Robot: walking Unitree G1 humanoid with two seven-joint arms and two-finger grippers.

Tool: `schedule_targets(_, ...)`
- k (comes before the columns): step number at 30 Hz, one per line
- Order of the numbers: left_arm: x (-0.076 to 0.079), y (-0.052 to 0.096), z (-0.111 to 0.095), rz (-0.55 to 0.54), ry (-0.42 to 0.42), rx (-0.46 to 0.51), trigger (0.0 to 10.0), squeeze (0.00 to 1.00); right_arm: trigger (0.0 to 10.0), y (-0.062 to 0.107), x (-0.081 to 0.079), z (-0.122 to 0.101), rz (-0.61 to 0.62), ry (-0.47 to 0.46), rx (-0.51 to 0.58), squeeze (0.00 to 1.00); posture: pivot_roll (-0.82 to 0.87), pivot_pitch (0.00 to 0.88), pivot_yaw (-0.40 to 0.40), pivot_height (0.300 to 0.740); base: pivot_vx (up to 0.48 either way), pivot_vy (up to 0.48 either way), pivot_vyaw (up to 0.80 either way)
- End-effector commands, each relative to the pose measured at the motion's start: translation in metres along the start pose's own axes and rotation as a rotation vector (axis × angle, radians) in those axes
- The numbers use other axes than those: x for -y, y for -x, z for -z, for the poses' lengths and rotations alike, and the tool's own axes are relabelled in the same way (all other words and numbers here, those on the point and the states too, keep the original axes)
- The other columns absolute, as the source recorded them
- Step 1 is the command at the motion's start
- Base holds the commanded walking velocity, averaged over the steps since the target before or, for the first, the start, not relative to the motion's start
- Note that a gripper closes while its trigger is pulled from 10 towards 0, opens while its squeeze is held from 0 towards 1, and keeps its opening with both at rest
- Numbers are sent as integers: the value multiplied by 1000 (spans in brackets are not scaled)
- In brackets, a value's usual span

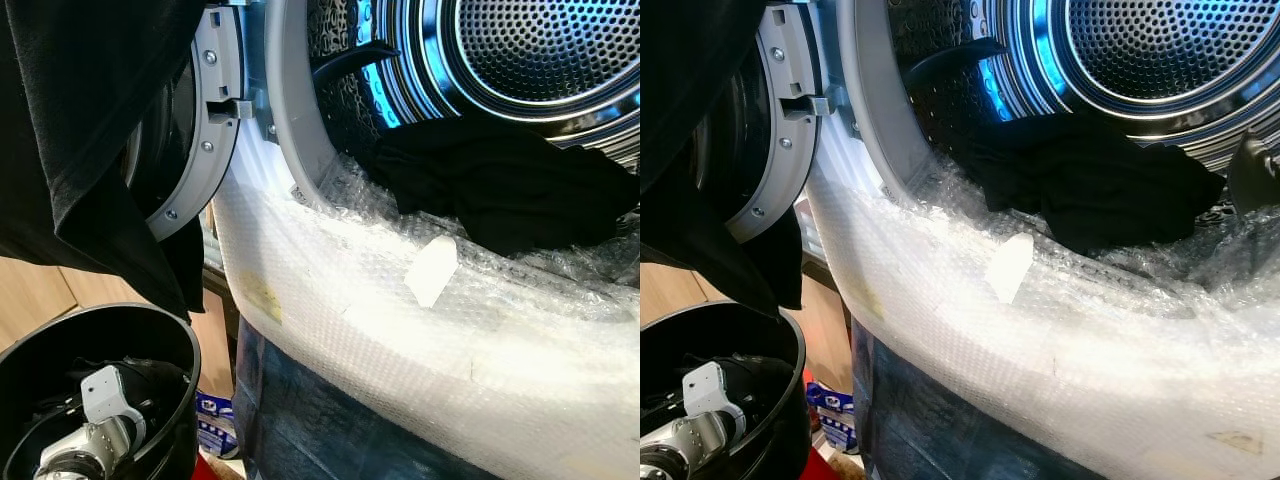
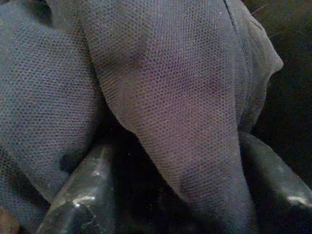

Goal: Clothes washing

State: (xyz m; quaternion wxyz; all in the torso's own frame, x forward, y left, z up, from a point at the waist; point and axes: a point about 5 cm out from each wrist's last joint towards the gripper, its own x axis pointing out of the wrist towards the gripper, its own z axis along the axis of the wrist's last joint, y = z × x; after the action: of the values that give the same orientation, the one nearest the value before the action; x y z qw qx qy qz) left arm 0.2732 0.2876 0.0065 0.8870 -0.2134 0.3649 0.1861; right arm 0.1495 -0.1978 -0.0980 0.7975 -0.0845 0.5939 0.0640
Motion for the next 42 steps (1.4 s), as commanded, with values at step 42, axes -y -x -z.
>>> schedule_targets(42, -40, 10, 31, -168, 157, 48, 0, 0, 10000, -1, -7, -2, -3, 48, 2, 0, 3, 0, -97, 740, 0, 0, 0)
